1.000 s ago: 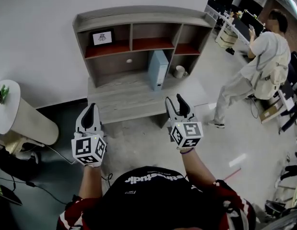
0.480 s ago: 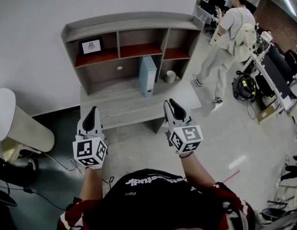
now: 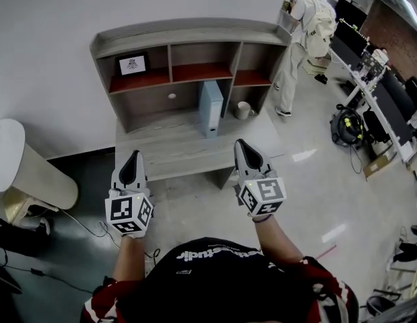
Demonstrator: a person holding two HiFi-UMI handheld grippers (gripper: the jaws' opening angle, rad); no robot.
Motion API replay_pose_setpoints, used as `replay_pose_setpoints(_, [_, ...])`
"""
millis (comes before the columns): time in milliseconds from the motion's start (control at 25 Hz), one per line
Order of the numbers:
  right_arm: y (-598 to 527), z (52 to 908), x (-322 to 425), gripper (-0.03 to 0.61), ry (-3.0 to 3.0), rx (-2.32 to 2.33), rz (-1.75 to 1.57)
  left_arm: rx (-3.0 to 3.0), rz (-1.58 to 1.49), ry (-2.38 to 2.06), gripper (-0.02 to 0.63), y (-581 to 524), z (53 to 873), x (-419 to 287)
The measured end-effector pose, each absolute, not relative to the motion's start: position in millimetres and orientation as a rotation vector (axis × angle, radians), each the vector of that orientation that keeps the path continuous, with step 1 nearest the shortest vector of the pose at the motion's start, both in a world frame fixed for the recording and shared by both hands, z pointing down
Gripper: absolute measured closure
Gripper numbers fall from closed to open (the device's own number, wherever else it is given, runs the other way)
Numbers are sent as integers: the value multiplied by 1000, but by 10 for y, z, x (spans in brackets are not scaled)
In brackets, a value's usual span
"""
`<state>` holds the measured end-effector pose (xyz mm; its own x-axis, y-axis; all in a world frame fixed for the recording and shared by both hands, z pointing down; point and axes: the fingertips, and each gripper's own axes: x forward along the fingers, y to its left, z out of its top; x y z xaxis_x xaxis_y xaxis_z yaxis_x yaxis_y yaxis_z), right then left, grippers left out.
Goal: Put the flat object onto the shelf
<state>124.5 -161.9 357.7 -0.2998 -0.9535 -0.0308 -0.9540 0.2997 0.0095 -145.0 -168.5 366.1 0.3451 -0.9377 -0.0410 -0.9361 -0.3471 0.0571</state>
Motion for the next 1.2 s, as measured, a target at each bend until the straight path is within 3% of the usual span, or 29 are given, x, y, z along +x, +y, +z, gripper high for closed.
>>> replay_pose_setpoints(1200, [-1589, 3663, 1260, 575, 2526, -1914, 53, 2571, -85, -1770, 607, -1629, 3652, -1410])
